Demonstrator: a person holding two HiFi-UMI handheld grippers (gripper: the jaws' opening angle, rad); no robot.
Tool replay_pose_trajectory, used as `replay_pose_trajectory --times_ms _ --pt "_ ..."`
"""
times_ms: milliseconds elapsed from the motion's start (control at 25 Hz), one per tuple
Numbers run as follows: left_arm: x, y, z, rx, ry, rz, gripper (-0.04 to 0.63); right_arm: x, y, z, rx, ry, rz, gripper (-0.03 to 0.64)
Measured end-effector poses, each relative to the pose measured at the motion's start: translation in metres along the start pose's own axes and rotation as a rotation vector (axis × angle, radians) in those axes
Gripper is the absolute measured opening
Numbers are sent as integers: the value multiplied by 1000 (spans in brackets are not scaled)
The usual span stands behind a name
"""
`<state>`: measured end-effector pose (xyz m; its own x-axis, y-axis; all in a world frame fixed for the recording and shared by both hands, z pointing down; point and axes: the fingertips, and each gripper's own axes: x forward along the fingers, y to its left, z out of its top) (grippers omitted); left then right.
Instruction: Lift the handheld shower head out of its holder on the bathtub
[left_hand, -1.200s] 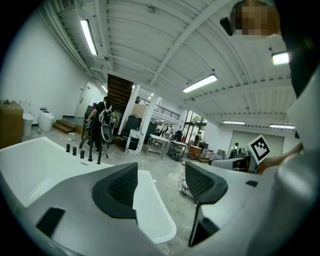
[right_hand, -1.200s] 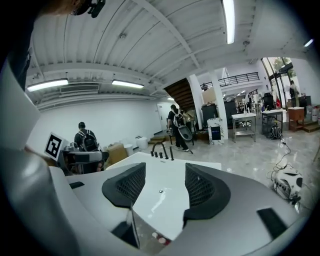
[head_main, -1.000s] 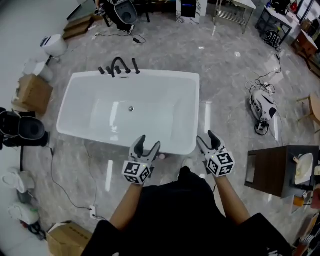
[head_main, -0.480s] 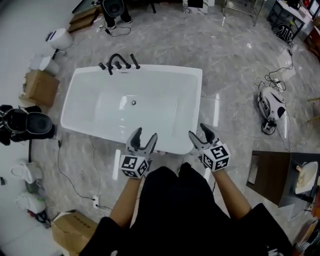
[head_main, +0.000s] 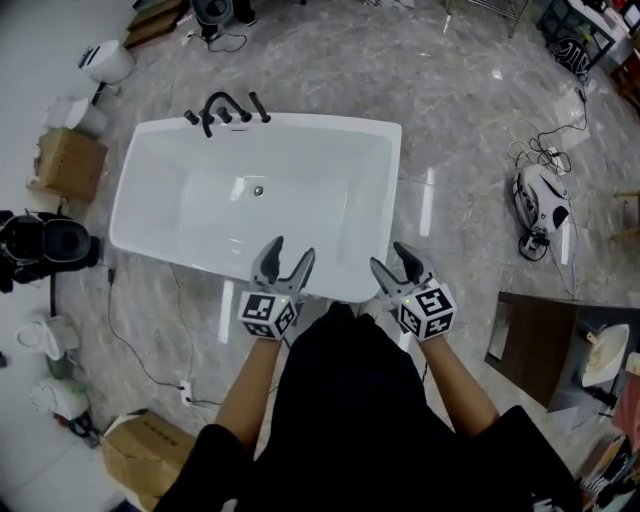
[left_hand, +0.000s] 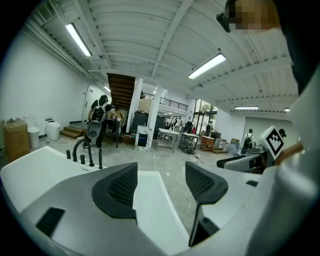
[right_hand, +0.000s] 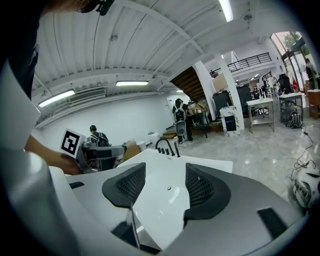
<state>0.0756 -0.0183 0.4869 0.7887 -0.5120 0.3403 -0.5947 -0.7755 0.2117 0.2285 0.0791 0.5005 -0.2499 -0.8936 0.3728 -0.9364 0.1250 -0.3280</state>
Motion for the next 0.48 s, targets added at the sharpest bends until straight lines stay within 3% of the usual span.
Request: replay_pose_trajectory --times_ms 480 --pt "49 68 13 -38 -47 15 279 68 8 24 -44 34 22 221"
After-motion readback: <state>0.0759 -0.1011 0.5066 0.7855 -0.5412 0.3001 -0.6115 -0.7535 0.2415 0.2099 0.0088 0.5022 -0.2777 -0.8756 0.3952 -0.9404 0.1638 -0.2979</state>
